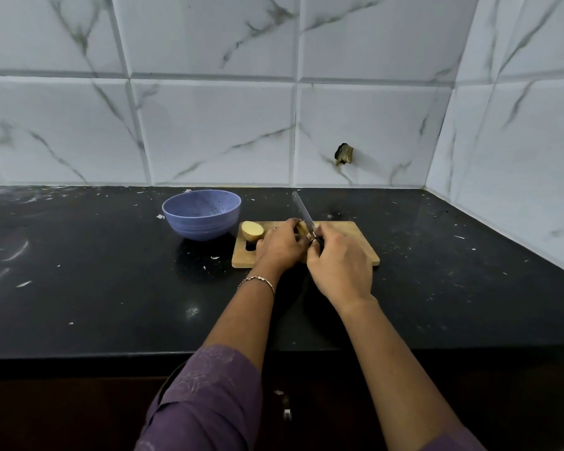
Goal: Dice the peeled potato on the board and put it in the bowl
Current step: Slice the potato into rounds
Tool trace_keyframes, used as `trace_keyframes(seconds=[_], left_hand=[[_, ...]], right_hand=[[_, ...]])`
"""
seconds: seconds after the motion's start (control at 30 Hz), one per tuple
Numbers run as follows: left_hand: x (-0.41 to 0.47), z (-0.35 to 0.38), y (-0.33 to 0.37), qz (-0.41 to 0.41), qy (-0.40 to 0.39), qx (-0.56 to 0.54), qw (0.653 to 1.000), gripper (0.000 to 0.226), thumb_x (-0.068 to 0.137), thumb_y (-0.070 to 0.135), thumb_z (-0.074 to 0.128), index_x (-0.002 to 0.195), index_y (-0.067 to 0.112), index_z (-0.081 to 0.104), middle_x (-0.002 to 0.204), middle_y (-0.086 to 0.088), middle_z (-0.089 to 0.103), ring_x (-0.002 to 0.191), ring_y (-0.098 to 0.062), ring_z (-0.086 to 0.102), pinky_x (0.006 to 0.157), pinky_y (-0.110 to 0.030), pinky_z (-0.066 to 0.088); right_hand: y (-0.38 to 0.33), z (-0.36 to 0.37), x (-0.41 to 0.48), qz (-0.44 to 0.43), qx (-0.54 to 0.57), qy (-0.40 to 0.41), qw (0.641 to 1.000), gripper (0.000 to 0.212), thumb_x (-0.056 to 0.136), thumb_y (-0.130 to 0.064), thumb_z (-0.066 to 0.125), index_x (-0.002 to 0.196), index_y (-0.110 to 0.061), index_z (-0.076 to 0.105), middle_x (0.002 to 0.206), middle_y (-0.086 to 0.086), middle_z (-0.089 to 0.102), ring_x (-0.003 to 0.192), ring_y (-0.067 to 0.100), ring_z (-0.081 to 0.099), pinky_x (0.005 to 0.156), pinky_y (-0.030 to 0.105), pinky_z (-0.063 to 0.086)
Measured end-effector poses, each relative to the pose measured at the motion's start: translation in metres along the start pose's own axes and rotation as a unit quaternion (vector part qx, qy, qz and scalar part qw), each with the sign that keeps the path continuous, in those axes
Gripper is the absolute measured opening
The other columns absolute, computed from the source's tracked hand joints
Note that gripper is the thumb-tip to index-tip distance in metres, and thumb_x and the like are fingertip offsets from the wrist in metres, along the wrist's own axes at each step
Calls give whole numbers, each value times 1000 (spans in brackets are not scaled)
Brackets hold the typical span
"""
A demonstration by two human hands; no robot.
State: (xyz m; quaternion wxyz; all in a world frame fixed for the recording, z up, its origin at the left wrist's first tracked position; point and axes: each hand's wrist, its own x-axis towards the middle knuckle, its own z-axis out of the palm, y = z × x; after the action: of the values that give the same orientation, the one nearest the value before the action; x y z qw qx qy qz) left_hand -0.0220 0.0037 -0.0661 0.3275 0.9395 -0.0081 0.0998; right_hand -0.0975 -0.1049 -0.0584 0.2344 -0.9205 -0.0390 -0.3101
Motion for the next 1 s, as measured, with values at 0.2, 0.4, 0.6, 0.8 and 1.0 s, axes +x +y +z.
trace_keyframes(seconds=[0.2, 0.4, 0.6, 0.8, 1.0], left_hand=[[-1, -3, 3, -1, -6, 9, 1000, 46, 98, 37, 48, 144, 29, 42, 137, 1, 59, 132, -23, 47, 103, -41, 38], [-2, -4, 3, 3, -12, 12, 1000, 48, 98, 32, 47, 146, 29, 40, 139, 0, 57, 133, -24, 46, 104, -42, 38], [-4, -4, 6, -3, -2, 7, 1000, 36, 98, 30, 45, 134, 28, 53, 132, -1, 62, 129, -25, 49, 103, -41, 37], [-4, -3, 6, 0, 8, 13, 1000, 35, 99, 32, 45, 131, 28, 55, 129, 0, 64, 128, -25, 49, 102, -42, 38], [-2, 0, 3, 9, 7, 15, 1000, 43, 97, 37, 49, 139, 32, 47, 132, 3, 62, 131, -23, 46, 104, -45, 36]], right_hand=[[0, 3, -7, -19, -51, 5, 999, 26, 99, -26, 51, 122, -21, 60, 82, -3, 68, 72, 15, 62, 56, 26, 39], [-7, 5, 0, -33, -55, -3, 998, 19, 98, -21, 51, 115, -20, 61, 82, -2, 69, 75, 17, 65, 66, 35, 55], [-7, 2, -3, -49, -84, -15, 995, 21, 97, -16, 50, 116, -20, 59, 77, -1, 66, 70, 18, 64, 61, 33, 52], [-4, 1, -7, -54, -94, -2, 994, 23, 96, -14, 52, 117, -18, 60, 72, 0, 65, 60, 16, 56, 51, 28, 37], [0, 3, 1, -32, -51, 0, 998, 21, 97, -19, 52, 115, -19, 62, 81, -2, 67, 74, 17, 62, 58, 29, 41]])
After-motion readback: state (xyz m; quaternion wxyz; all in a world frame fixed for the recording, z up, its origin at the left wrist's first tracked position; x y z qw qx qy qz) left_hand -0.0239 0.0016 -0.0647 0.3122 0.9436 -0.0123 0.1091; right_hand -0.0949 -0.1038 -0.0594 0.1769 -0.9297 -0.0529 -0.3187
